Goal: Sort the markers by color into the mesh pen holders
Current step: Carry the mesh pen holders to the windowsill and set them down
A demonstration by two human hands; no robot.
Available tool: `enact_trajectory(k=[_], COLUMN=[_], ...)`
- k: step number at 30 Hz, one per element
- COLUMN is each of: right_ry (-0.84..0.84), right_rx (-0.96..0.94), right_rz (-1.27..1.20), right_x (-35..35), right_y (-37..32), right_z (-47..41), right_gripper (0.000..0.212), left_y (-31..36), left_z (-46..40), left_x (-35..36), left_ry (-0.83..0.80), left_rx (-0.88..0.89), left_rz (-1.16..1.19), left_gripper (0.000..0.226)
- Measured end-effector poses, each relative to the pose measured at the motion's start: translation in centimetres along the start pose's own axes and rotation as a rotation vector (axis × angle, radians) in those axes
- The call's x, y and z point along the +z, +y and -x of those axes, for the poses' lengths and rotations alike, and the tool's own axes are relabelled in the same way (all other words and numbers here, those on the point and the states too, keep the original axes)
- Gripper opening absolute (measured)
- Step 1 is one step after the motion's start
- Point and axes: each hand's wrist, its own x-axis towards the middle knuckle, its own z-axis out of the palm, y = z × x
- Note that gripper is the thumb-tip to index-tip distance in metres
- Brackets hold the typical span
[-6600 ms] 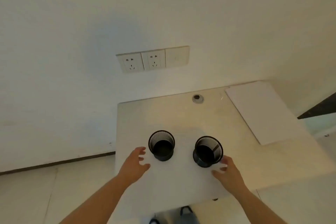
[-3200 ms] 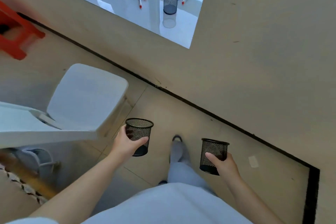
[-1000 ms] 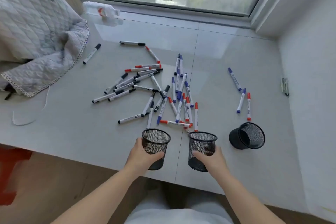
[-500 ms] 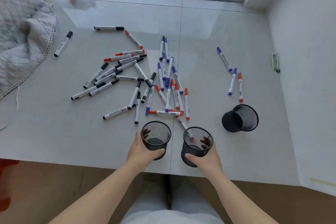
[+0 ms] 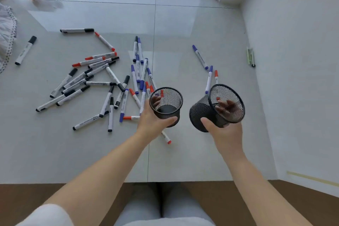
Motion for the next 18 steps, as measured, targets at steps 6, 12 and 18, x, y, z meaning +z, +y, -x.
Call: enact_trajectory(k=[6,12,18], right_ry=[0.335,0.5,0.479], right_rx=[0.032,0.222,0.276], right_rz=[0.002,0.094,0.148], right_x=[-5.7,-9.4,-9.7], right_y=[0.5,7.4,12.1], right_z=[-6.3,-8.4,-7.6], right_gripper=[0.062,0.082,0.081], left_y=[3.6,2.9,1.5], left_z=[-4.6,-6.8,-7.5], left_x=[4.8,8.8,9.9], left_ry=[-0.089,-0.145,-0.157], left_rx=[0.086,0.062,0.018], left_rz=[-0.101,-0.106,-0.101], left_gripper=[0.084,0.084,0.081])
